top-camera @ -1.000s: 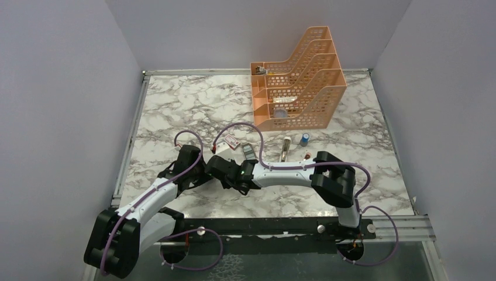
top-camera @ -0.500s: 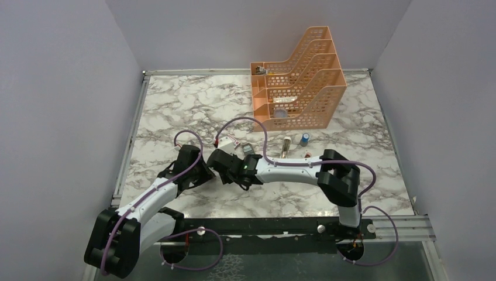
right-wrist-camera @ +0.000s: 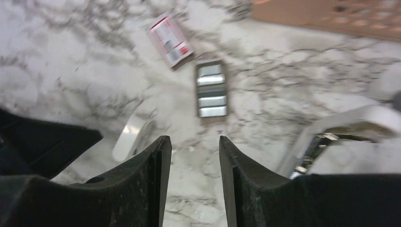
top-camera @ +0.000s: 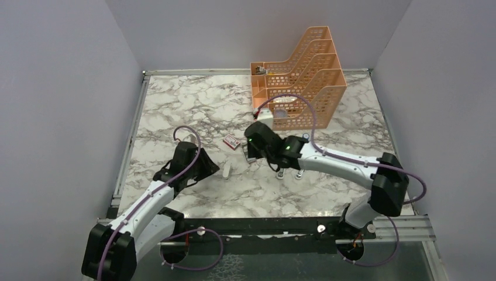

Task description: Load the staples into the stapler

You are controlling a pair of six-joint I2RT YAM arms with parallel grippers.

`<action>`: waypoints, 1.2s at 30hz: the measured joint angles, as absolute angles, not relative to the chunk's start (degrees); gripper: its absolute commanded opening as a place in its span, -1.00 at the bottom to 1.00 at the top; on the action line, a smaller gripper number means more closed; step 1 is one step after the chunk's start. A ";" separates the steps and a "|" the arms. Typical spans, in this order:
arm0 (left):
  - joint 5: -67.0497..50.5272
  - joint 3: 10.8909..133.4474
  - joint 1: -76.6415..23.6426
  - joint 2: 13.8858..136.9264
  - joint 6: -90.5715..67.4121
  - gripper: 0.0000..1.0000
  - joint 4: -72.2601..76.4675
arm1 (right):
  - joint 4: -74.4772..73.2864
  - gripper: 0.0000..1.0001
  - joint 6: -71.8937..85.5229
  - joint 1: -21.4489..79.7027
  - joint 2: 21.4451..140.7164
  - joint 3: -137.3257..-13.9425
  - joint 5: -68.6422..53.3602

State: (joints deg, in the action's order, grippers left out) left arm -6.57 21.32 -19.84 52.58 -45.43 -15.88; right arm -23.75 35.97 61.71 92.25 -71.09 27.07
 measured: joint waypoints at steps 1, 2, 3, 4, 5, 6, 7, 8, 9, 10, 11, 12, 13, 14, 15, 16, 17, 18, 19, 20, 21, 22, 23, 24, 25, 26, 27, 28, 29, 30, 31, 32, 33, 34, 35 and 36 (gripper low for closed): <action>-7.20 22.15 -19.84 51.90 -45.08 0.26 -16.03 | -24.14 0.12 35.94 59.70 90.39 -70.08 27.27; -8.16 23.40 -19.84 51.09 -44.27 0.38 -16.03 | -24.56 0.24 35.73 57.52 88.53 -69.25 27.49; -8.95 24.64 -19.84 50.54 -43.66 0.47 -16.01 | -24.91 0.33 35.35 55.33 86.56 -68.53 27.64; -9.87 25.78 -19.84 50.02 -43.33 0.54 -15.90 | -25.23 0.40 34.76 53.21 84.82 -68.10 27.94; -10.83 27.14 -19.84 49.50 -42.83 0.61 -15.79 | -25.65 0.46 34.22 51.18 83.35 -67.90 28.27; -11.68 28.29 -19.84 49.10 -42.50 0.67 -15.57 | -26.09 0.50 33.65 49.47 82.15 -67.88 28.71; -12.69 29.43 -19.84 48.75 -42.02 0.78 -15.33 | -26.39 0.52 33.04 47.94 81.14 -67.88 28.97; -13.50 30.33 -19.84 48.49 -41.80 0.90 -15.03 | -26.68 0.53 32.49 46.65 80.49 -67.88 29.10; -14.61 31.18 -19.84 48.38 -41.34 0.96 -14.55 | -26.87 0.53 32.12 45.25 80.23 -67.88 29.08; -15.51 31.70 -19.84 48.40 -41.17 0.98 -14.02 | -26.96 0.54 31.70 43.86 80.20 -67.88 29.04; -16.58 32.14 -19.92 48.64 -41.01 0.98 -13.32 | -27.03 0.54 31.31 42.57 80.38 -67.79 28.80; -17.37 32.42 -20.10 48.95 -40.97 0.96 -12.69 | -27.09 0.54 30.94 41.28 80.64 -67.57 28.58; -17.89 32.56 -20.47 49.60 -40.99 0.92 -11.97 | -27.11 0.52 30.61 40.16 81.01 -67.35 28.32; -18.26 32.60 -20.93 50.57 -41.04 0.85 -11.20 | -27.14 0.49 30.35 39.18 81.56 -67.20 27.94; -18.57 32.60 -21.63 51.66 -41.12 0.79 -10.41 | -27.16 0.45 30.15 38.20 82.30 -67.18 27.59; -18.65 32.60 -22.59 53.04 -41.25 0.74 -9.74 | -27.14 0.39 29.98 37.26 83.26 -67.18 27.29; -18.61 32.62 -24.23 54.89 -41.47 0.68 -8.69 | -27.16 0.35 29.91 36.60 84.20 -67.18 26.94; -18.63 32.69 -25.58 56.31 -41.56 0.63 -8.01 | -27.18 0.30 29.89 36.16 85.17 -67.18 26.39; -18.52 33.04 -27.75 58.59 -41.85 0.58 -7.27 | -27.16 0.27 29.87 35.90 86.04 -67.13 25.78; -18.48 33.43 -29.12 60.34 -41.95 0.54 -6.70 | -27.16 0.24 29.85 35.75 86.76 -66.98 25.12; -18.39 34.02 -30.65 62.19 -42.09 0.52 -6.24 | -27.11 0.22 29.80 35.64 87.24 -66.72 24.32; -18.37 34.59 -31.88 63.70 -42.15 0.46 -5.74 | -27.09 0.20 29.76 35.62 87.55 -66.41 23.66; -18.37 35.44 -33.26 66.04 -42.24 0.41 -5.06 | -27.09 0.17 29.67 35.62 87.72 -66.11 22.94; -18.37 36.16 -33.98 67.77 -42.28 0.37 -4.38 | -27.09 0.16 29.61 35.62 87.85 -65.78 22.44; -18.33 36.99 -34.57 69.93 -42.44 0.33 -3.68 | -27.09 0.15 29.50 35.59 87.88 -65.52 21.80; -18.33 37.50 -34.74 71.24 -42.57 0.31 -3.14 | -27.07 0.14 29.45 35.57 87.88 -65.25 21.26; -18.26 38.20 -35.07 73.52 -42.70 0.31 -2.04 | -27.07 0.13 29.43 35.53 87.88 -64.99 20.84; -18.22 38.61 -35.38 75.40 -42.85 0.30 -0.86 | -27.03 0.12 29.39 35.53 87.88 -64.66 20.21; -18.22 38.76 -35.66 77.03 -43.07 0.30 0.45 | -27.03 0.10 29.34 35.51 87.88 -64.38 19.88; -18.26 38.81 -35.88 78.70 -43.35 0.28 1.74 | -26.94 0.06 29.28 35.51 87.85 -63.94 19.49; -18.48 38.81 -36.29 80.51 -43.81 0.26 3.20 | -26.89 0.01 29.12 35.51 87.83 -63.48 18.98; -18.68 38.79 -36.73 81.95 -44.14 0.24 4.29 | -26.87 -0.03 28.91 35.51 87.81 -62.92 18.48; -19.09 38.79 -37.54 84.29 -44.91 0.19 6.31 | -26.87 -0.08 28.80 35.51 87.79 -62.57 18.24; -19.25 38.79 -38.00 85.52 -45.19 0.13 7.33 | -26.89 -0.11 28.58 35.51 87.74 -62.15 18.00; -19.66 38.79 -38.63 87.00 -45.84 0.06 8.58 | -26.89 -0.14 28.47 35.51 87.68 -61.89 17.78; -20.01 38.79 -39.38 88.62 -46.41 0.01 9.80 | -26.89 -0.18 28.38 35.51 87.53 -61.65 17.52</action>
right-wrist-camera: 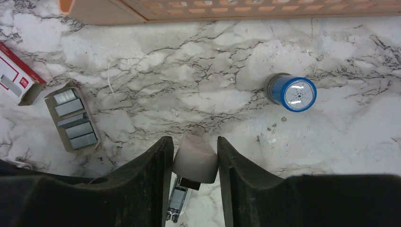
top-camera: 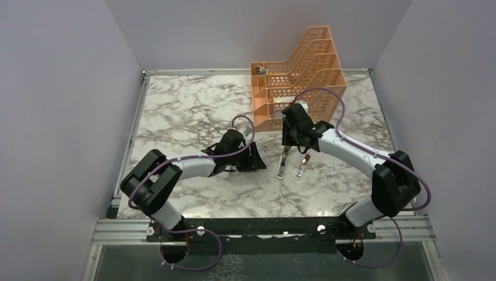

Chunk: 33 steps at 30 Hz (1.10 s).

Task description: Load the staples into the stapler

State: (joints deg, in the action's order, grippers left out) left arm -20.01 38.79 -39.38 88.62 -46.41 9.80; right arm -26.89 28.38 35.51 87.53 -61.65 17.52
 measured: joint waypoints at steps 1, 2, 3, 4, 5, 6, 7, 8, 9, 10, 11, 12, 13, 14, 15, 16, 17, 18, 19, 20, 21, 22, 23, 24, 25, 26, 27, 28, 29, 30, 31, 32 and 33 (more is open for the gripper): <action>-20.16 38.79 -40.18 90.26 -46.89 -0.04 11.09 | -26.89 -0.21 28.38 35.51 87.31 -61.41 17.32; -20.18 38.79 -40.71 91.05 -47.03 -0.08 11.55 | -26.87 -0.23 28.36 35.51 87.00 -61.19 17.06; -20.21 38.81 -41.17 91.68 -47.18 -0.12 11.99 | -26.89 -0.24 28.34 35.51 86.65 -60.97 16.86; -20.21 38.92 -41.67 92.36 -47.37 -0.15 12.40 | -26.89 -0.25 28.32 35.51 86.30 -60.80 16.64; -20.21 39.22 -42.22 93.01 -47.51 -0.17 12.80 | -26.89 -0.26 28.27 35.51 86.00 -60.66 16.45; -20.21 39.51 -42.46 93.36 -47.53 -0.18 12.97 | -26.89 -0.27 28.18 35.51 85.78 -60.58 16.21; -20.21 40.07 -42.85 94.04 -47.62 -0.20 13.47 | -26.89 -0.27 28.14 35.51 85.65 -60.55 16.03; -20.21 40.40 -43.03 94.37 -47.64 -0.22 13.76 | -26.89 -0.28 28.01 35.51 85.60 -60.55 15.88; -20.21 41.08 -43.46 95.18 -47.64 -0.25 14.26 | -26.89 -0.29 27.92 35.51 85.58 -60.55 15.73; -20.23 41.60 -43.68 95.74 -47.66 -0.29 14.52 | -26.89 -0.30 27.81 35.51 85.58 -60.55 15.53; -20.23 42.13 -43.92 96.40 -47.68 -0.33 14.92 | -26.87 -0.31 27.68 35.51 85.58 -60.51 15.33; -20.23 42.63 -44.12 97.06 -47.72 -0.36 15.11 | -26.83 -0.31 27.53 35.51 85.56 -60.45 15.09; -20.25 43.18 -44.51 97.91 -47.75 -0.39 15.38 | -26.74 -0.31 27.35 35.51 85.47 -60.25 14.81; -20.29 43.72 -44.93 98.65 -47.77 -0.43 15.49 | -26.61 -0.32 27.29 35.51 85.32 -60.01 14.50; -20.36 44.21 -45.47 99.39 -47.77 -0.47 15.59 | -26.59 -0.32 27.18 35.51 85.14 -59.68 14.15; -20.43 44.60 -45.95 100.03 -47.75 -0.50 15.68 | -26.57 -0.32 27.11 35.51 84.99 -59.46 13.93; -20.51 44.86 -46.41 100.53 -47.75 -0.53 15.81 | -26.50 -0.32 27.05 35.51 84.77 -59.20 13.74; -20.60 45.19 -46.85 101.01 -47.72 -0.57 15.84 | -26.46 -0.32 26.98 35.51 84.64 -59.11 13.58; -20.62 45.41 -47.20 101.49 -47.75 -0.62 15.94 | -26.44 -0.32 26.92 35.51 84.51 -59.00 13.50; -20.64 45.54 -47.46 102.02 -47.75 -0.65 16.14 | -26.44 -0.32 26.92 35.51 84.40 -58.92 13.39; -20.71 45.63 -47.64 102.39 -47.77 -0.67 16.27 | -26.41 -0.32 26.89 35.51 84.29 -58.78 13.26; -20.91 45.65 -47.79 102.85 -47.81 -0.69 16.49 | -26.39 -0.33 26.87 35.51 84.12 -58.63 13.10; -21.23 45.76 -47.92 103.18 -47.88 -0.71 16.80 | -26.39 -0.33 26.85 35.51 83.94 -58.54 12.99; -21.52 46.09 -48.12 103.55 -47.94 -0.73 16.88 | -26.41 -0.33 26.79 35.51 83.83 -58.52 12.93; -21.65 46.30 -48.14 103.81 -47.97 -0.74 17.04 | -26.41 -0.34 26.68 35.51 83.72 -58.48 12.80; -21.71 46.48 -48.18 104.01 -47.97 -0.75 17.17 | -26.37 -0.34 26.48 35.51 83.64 -58.43 12.69; -21.74 46.54 -48.27 104.18 -47.99 -0.77 17.41 | -26.26 -0.35 26.30 35.51 83.55 -58.35 12.56; -21.74 46.63 -48.42 104.31 -47.99 -0.78 17.54 | -26.17 -0.35 26.04 35.51 83.44 -58.22 12.34; -21.74 46.70 -48.53 104.40 -48.01 -0.80 17.61 | -26.13 -0.36 25.91 35.51 83.24 -58.08 12.10; -21.74 46.83 -48.60 104.55 -48.01 -0.82 17.72 | -26.15 -0.37 25.82 35.51 83.02 -58.00 11.79; -21.74 46.96 -48.64 104.75 -48.12 -0.83 17.85 | -26.26 -0.39 25.76 35.51 82.78 -57.95 11.38; -21.85 47.16 -48.73 105.10 -48.31 -0.84 18.06 | -26.41 -0.39 25.43 35.51 82.50 -57.93 11.03; -21.91 47.24 -48.75 105.34 -48.53 -0.85 18.28 | -26.57 -0.39 25.36 35.51 82.26 -57.87 10.96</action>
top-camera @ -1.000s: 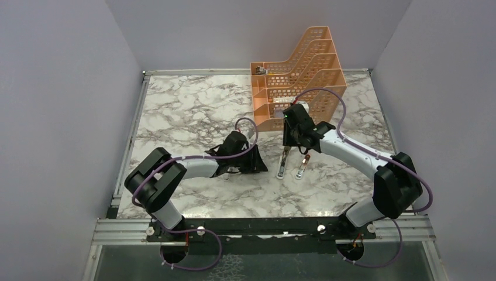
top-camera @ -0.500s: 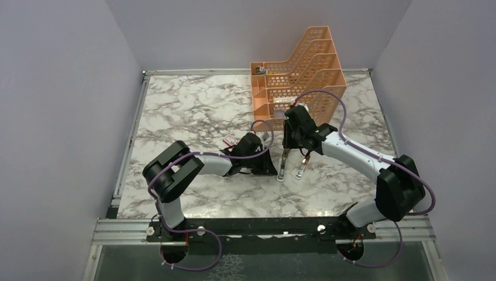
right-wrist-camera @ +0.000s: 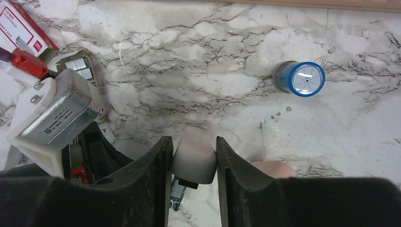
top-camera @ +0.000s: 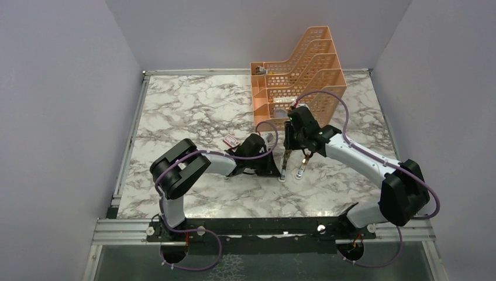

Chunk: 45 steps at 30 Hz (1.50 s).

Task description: Load the staples into the stapler

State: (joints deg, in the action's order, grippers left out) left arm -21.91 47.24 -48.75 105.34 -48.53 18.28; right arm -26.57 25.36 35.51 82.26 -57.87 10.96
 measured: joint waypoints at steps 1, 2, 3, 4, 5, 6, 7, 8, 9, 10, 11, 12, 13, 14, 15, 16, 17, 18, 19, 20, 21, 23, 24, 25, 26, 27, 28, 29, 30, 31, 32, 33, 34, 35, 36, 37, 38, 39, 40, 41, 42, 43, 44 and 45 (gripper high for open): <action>-21.98 47.27 -48.77 105.51 -48.80 -0.85 18.52 | -26.70 -0.40 25.21 35.51 81.93 -57.76 10.94; -22.11 47.27 -48.75 105.73 -49.08 -0.85 18.85 | -26.89 -0.40 25.08 35.51 81.62 -57.65 10.94; -22.26 47.27 -48.75 106.00 -49.43 -0.85 19.25 | -27.16 -0.41 24.95 35.53 81.25 -57.54 10.94; -22.39 47.27 -48.75 106.21 -49.84 -0.85 19.62 | -27.27 -0.41 24.91 35.57 80.93 -57.39 10.96; -22.55 47.35 -48.75 106.43 -50.15 -0.85 19.88 | -27.31 -0.42 24.82 35.68 80.55 -57.08 11.05; -22.59 47.35 -48.75 106.61 -50.37 -0.85 20.12 | -27.35 -0.43 24.77 35.88 80.16 -56.71 11.09; -22.59 47.40 -48.75 106.76 -50.61 -0.85 20.29 | -27.49 -0.42 24.77 36.16 79.83 -56.25 11.20; -22.57 47.44 -48.75 106.89 -50.83 -0.85 20.38 | -27.62 -0.43 24.77 36.71 79.55 -55.68 11.49; -22.63 47.57 -48.75 107.07 -51.07 -0.85 20.43 | -27.49 -0.43 24.82 37.32 79.33 -55.07 11.97; -22.65 47.62 -48.77 107.15 -51.22 -0.85 20.43 | -27.20 -0.43 24.80 37.95 79.00 -54.78 12.49; -22.70 47.72 -48.77 107.22 -51.35 -0.85 20.32 | -27.11 -0.43 24.82 38.59 78.65 -54.39 13.13; -22.74 47.86 -48.77 107.28 -51.46 -0.85 20.14 | -26.94 -0.44 24.91 38.98 77.97 -53.63 14.09; -22.76 47.97 -48.77 107.33 -51.53 -0.85 19.99 | -26.94 -0.43 24.93 39.77 77.82 -53.49 14.28; -22.79 48.01 -48.77 107.39 -51.64 -0.85 19.97 | -26.89 -0.43 25.08 40.51 77.45 -53.10 15.20; -22.83 48.05 -48.77 107.46 -51.70 -0.85 19.97 | -26.89 -0.43 25.36 41.08 77.28 -52.84 15.97; -22.87 48.10 -48.77 107.48 -51.79 -0.85 19.97 | -26.89 -0.43 25.52 41.74 77.17 -52.69 16.75; -22.90 48.10 -48.77 107.55 -51.88 -0.85 19.97 | -26.87 -0.43 25.71 42.35 77.12 -52.51 17.56; -22.94 48.10 -48.77 107.59 -51.94 -0.85 19.99 | -26.85 -0.42 25.96 42.83 77.03 -52.38 18.17; -22.94 48.10 -48.77 107.59 -52.07 -0.85 19.99 | -26.83 -0.42 26.28 43.51 76.79 -52.03 19.03; -22.94 48.10 -48.77 107.59 -52.12 -0.85 19.99 | -26.85 -0.41 26.63 44.01 76.49 -51.64 19.68; -22.94 48.12 -48.77 107.59 -52.29 -0.85 19.99 | -26.85 -0.40 26.98 44.45 76.20 -51.31 20.18; -22.94 48.10 -48.77 107.59 -52.49 -0.85 19.99 | -26.85 -0.39 27.62 45.43 75.70 -50.54 21.08; -22.94 48.12 -48.75 107.59 -52.58 -0.85 19.99 | -26.85 -0.39 28.01 45.91 75.48 -50.17 21.54; -22.94 48.12 -48.77 107.59 -52.69 -0.85 19.99 | -26.87 -0.39 28.32 46.35 75.37 -49.91 21.87; -22.94 48.10 -48.77 107.59 -52.75 -0.85 19.99 | -26.87 -0.39 28.51 46.68 75.35 -49.71 22.13; -22.94 48.10 -48.77 107.59 -52.80 -0.84 20.01 | -26.87 -0.38 28.75 47.05 75.35 -49.52 22.41; -22.92 48.12 -48.77 107.59 -52.88 -0.84 19.99 | -26.87 -0.37 29.02 47.46 75.35 -49.32 22.72; -22.92 48.12 -48.77 107.59 -52.95 -0.83 20.01 | -26.87 -0.36 29.23 47.79 75.35 -49.12 22.92; -22.92 48.10 -48.77 107.59 -52.97 -0.83 20.01 | -26.89 -0.36 29.58 48.12 75.35 -48.88 23.09; -22.92 48.10 -48.77 107.59 -52.97 -0.82 20.01 | -26.87 -0.35 29.87 48.36 75.35 -48.66 23.18; -22.90 48.10 -48.77 107.59 -52.99 -0.81 20.01 | -26.87 -0.34 30.17 48.62 75.33 -48.38 23.18; -22.90 48.10 -48.77 107.59 -53.01 -0.81 20.01 | -26.87 -0.33 30.50 48.93 75.33 -48.10 23.20; -22.90 48.10 -48.77 107.59 -53.12 -0.81 20.01 | -26.89 -0.32 30.79 49.17 75.33 -47.88 23.20; -22.90 48.10 -48.77 107.59 -53.15 -0.79 20.01 | -26.89 -0.32 31.07 49.30 75.33 -47.72 23.20; -22.87 48.10 -48.80 107.59 -53.19 -0.77 20.01 | -26.89 -0.32 31.33 49.47 75.35 -47.59 23.20; -22.83 48.10 -48.84 107.57 -53.28 -0.75 20.01 | -26.89 -0.32 31.53 49.63 75.48 -47.51 23.20; -22.70 48.10 -48.88 107.53 -53.36 -0.74 20.01 | -26.92 -0.31 31.73 49.82 75.66 -47.44 23.20; -22.61 48.10 -48.90 107.48 -53.34 -0.73 20.01 | -26.98 -0.31 31.94 49.98 75.85 -47.42 23.20; -22.46 48.10 -48.97 107.44 -53.34 -0.71 19.99 | -27.11 -0.31 32.14 50.22 76.14 -47.40 23.20; -22.04 48.05 -49.06 107.26 -53.34 -0.70 19.86 | -27.22 -0.31 32.40 50.39 76.53 -47.37 23.18; -21.56 47.99 -49.21 107.09 -53.32 -0.68 19.77 | -27.46 -0.31 32.71 50.68 77.01 -47.31 23.16; -20.91 47.88 -49.25 106.80 -53.30 -0.67 19.64 | -27.83 -0.31 33.10 50.94 77.58 -47.22 23.09; -20.01 47.70 -49.45 106.39 -53.23 -0.66 19.53 | -28.38 -0.31 33.52 51.13 78.06 -47.07 23.00; -19.49 47.51 -49.54 106.06 -53.15 -0.66 19.40 | -29.06 -0.31 34.00 51.35 78.52 -46.85 22.83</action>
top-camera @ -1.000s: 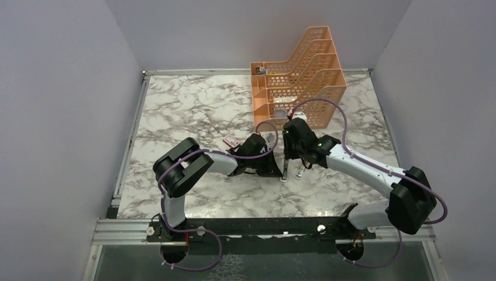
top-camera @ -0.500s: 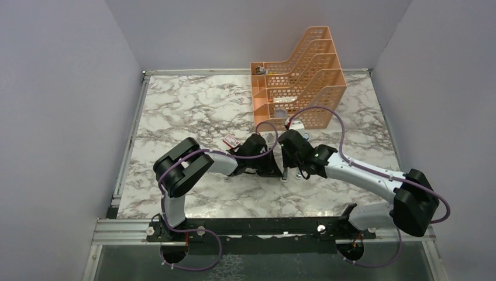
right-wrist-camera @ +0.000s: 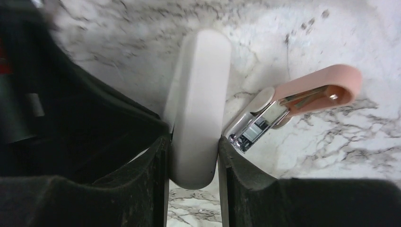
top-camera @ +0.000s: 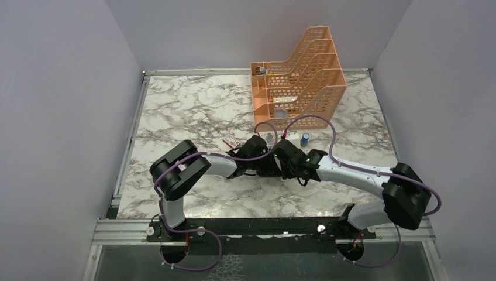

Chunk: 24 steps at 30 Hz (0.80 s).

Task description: Load the staples into the stapler

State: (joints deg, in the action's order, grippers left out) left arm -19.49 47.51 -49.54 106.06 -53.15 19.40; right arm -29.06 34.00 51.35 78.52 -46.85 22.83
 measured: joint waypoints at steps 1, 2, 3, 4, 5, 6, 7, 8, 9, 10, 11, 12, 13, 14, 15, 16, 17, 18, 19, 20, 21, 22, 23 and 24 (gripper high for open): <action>-18.52 47.11 -49.67 105.32 -53.12 -0.65 19.27 | -29.91 -0.31 34.59 51.44 79.07 -46.57 22.65; -17.98 46.89 -49.74 104.73 -53.12 -0.65 19.18 | -30.04 -0.31 35.14 51.44 80.03 -45.93 22.26; -17.41 46.68 -49.82 104.07 -53.10 -0.65 19.03 | -29.65 -0.31 35.86 51.44 81.21 -45.39 21.30; -16.25 46.33 -49.95 103.13 -52.93 -0.64 18.59 | -29.28 -0.31 36.51 51.33 82.02 -45.23 20.73; -15.16 45.91 -49.95 102.43 -52.69 -0.64 17.87 | -29.08 -0.31 36.73 51.33 82.19 -45.30 20.64; -13.87 45.43 -49.91 101.82 -52.51 -0.64 17.06 | -29.06 -0.31 37.10 51.33 82.19 -45.25 20.60; -12.27 44.73 -49.84 101.06 -52.40 -0.63 15.97 | -29.04 -0.31 37.26 51.29 82.26 -45.25 20.56; -11.05 44.18 -49.82 100.47 -52.49 -0.63 15.29 | -29.02 -0.31 37.43 51.31 82.35 -45.25 20.58; -9.98 43.75 -49.63 99.63 -52.42 -0.63 14.55 | -28.99 -0.31 37.52 51.29 82.46 -45.28 20.58; -8.54 43.53 -49.56 98.98 -52.29 -0.63 13.87 | -29.02 -0.31 37.56 51.31 82.56 -45.34 20.58; -7.53 43.27 -49.47 98.37 -52.14 -0.62 13.30 | -29.02 -0.31 37.56 51.31 82.63 -45.39 20.58; -6.55 43.13 -49.45 97.91 -52.01 -0.61 12.62 | -29.06 -0.30 37.60 51.31 82.81 -45.50 20.58; -5.65 43.03 -49.23 97.47 -51.88 -0.61 12.05 | -29.12 -0.30 37.60 51.31 82.96 -45.63 20.58; -4.89 42.92 -49.19 97.06 -51.75 -0.60 11.51 | -29.28 -0.29 37.60 51.31 83.15 -45.80 20.58; -4.27 42.76 -49.10 96.66 -51.62 -0.59 11.05 | -29.41 -0.29 37.60 51.31 83.33 -45.95 20.58; -3.53 42.59 -49.08 96.31 -51.57 -0.59 10.72 | -29.65 -0.29 37.60 51.31 83.68 -46.19 20.58; -2.87 42.44 -48.99 95.98 -51.53 -0.59 10.44 | -29.89 -0.29 37.60 51.31 84.16 -46.48 20.58; -2.28 42.26 -48.80 95.68 -51.48 -0.59 10.26 | -30.15 -0.29 37.60 51.31 84.75 -46.78 20.58; -1.78 42.13 -48.73 95.44 -51.46 -0.58 10.07 | -30.59 -0.29 37.60 51.33 85.27 -47.22 20.60; -1.26 41.87 -48.66 95.13 -51.44 -0.58 9.98 | -31.22 -0.29 37.60 51.35 85.89 -47.83 20.62; -0.78 41.52 -48.51 94.74 -51.44 -0.58 9.89 | -31.79 -0.29 37.63 51.40 86.46 -48.40 20.64; -0.38 41.28 -48.36 94.45 -51.46 -0.58 9.76 | -32.21 -0.29 37.63 51.44 86.91 -48.84 20.67; -0.21 41.12 -48.18 94.26 -51.44 -0.58 9.67 | -32.51 -0.27 37.65 51.44 87.31 -49.21 20.67; 0.08 40.91 -47.99 94.04 -51.44 -0.58 9.65 | -32.75 -0.23 37.67 51.44 87.68 -49.54 20.67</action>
